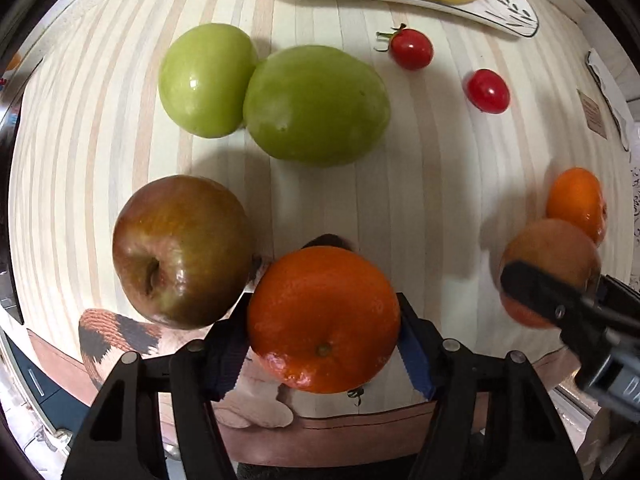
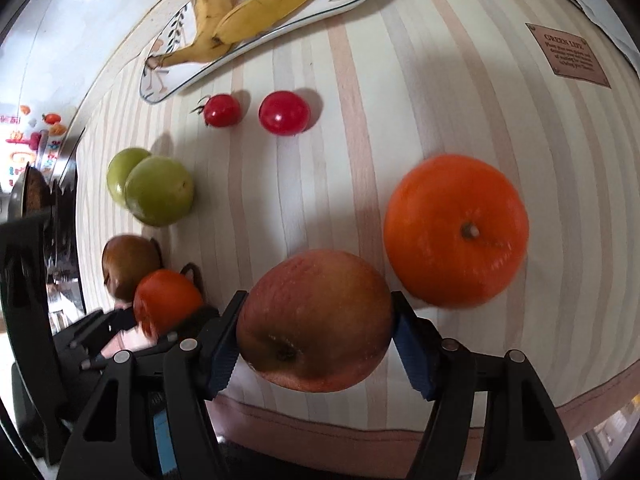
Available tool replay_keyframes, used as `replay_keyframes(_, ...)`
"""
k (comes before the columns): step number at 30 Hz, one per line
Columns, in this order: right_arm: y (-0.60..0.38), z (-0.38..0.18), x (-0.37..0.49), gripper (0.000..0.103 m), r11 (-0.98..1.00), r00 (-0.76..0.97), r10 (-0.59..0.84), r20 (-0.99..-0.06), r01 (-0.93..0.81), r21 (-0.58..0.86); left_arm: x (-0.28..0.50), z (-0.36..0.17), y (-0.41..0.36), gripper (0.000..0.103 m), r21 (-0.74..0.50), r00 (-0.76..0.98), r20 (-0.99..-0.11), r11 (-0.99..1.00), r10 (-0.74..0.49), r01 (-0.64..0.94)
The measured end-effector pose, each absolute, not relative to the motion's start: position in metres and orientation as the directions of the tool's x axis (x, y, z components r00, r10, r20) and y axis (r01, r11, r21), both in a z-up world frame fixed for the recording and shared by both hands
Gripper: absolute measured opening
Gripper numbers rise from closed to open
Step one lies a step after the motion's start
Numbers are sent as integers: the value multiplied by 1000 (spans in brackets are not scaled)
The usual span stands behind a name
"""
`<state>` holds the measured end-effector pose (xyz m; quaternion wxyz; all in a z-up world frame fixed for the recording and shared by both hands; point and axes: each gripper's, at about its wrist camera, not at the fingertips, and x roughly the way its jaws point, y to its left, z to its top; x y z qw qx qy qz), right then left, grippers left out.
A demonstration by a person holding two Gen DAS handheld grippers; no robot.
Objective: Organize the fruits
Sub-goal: 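Grasp an orange with the left gripper while the right grasps a red apple, then place the orange and red apple on the plate beside the bananas, release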
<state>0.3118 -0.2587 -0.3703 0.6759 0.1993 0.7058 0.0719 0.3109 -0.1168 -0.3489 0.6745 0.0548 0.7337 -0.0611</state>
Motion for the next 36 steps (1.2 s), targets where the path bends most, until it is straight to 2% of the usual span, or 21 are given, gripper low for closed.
replay_keyframes(3, -259, -375, 302, 71, 917, -49, 376, -925, 165, 364, 302, -347, -119, 64, -27, -91, -996, 983, -11, 181)
replay_keyframes(19, -228, -378, 308, 73, 958, -47, 283, -958, 63, 280, 316, -356, -148, 63, -1, -83, -996, 976, 18, 218)
replay_keyframes(24, -227, -376, 306, 70, 955, -30, 292, -956, 72, 289, 309, -350, -135, 62, -14, -87, -996, 974, 6, 226)
replay_keyframes(31, -240, -356, 303, 70, 935, 5, 343, -939, 91, 342, 304, -308, -136, 62, -59, -51, -997, 974, -49, 219)
replay_keyframes(36, -258, -310, 312, 70, 903, 67, 416, -907, 90, 420, 318, -261, -132, 62, -125, -4, -992, 973, -127, 195)
